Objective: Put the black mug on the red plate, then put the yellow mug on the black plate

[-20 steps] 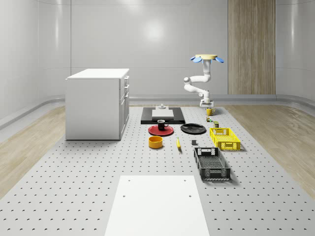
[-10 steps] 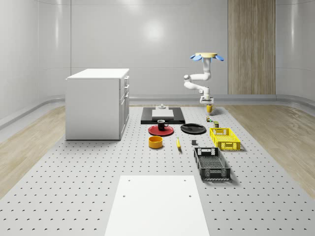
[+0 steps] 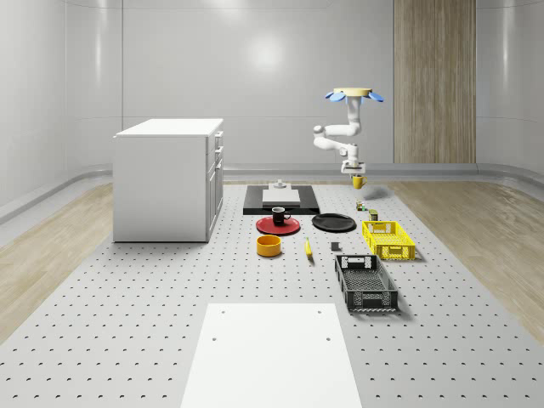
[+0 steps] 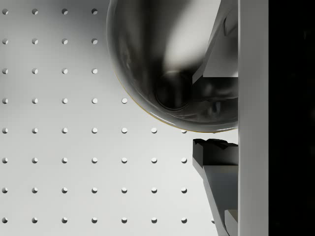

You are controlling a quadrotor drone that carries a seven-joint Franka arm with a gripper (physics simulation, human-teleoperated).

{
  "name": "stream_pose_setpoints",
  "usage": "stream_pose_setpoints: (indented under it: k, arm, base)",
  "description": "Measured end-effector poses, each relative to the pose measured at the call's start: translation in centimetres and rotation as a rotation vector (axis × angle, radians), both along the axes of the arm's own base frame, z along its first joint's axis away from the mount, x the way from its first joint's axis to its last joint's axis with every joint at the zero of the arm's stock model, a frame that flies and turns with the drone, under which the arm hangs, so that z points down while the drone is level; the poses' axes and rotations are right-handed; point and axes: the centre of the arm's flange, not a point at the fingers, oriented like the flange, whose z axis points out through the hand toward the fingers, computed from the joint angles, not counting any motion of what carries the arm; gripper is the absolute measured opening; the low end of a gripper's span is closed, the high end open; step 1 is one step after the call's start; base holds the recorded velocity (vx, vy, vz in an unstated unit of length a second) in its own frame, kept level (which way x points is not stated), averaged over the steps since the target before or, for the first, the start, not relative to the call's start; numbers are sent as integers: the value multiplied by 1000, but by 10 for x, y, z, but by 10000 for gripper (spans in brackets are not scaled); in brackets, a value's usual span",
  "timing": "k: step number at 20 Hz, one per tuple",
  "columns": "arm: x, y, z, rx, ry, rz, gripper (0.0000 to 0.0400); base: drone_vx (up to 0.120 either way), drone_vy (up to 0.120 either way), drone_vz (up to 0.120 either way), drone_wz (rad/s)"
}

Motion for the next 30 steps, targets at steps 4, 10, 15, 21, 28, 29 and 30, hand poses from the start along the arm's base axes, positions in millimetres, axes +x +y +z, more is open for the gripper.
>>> stream_pose_setpoints:
  k: [4, 10, 15, 21, 28, 29, 30]
  arm:
    - [0, 0, -2, 0, 0, 0, 110]
    - [0, 0, -3, 0, 0, 0, 110]
    - [0, 0, -3, 0, 0, 0, 110]
    - [0, 0, -3, 0, 0, 0, 110]
    - [0, 0, -3, 0, 0, 0, 110]
    - [0, 0, -3, 0, 0, 0, 110]
    - [0, 0, -3, 0, 0, 0, 110]
  base:
    - [120, -120, 0, 0]
    - [120, -120, 0, 0]
    - [120, -120, 0, 0]
    - [120, -120, 0, 0]
    - [120, -120, 0, 0]
    - [120, -120, 0, 0]
    - [120, -120, 0, 0]
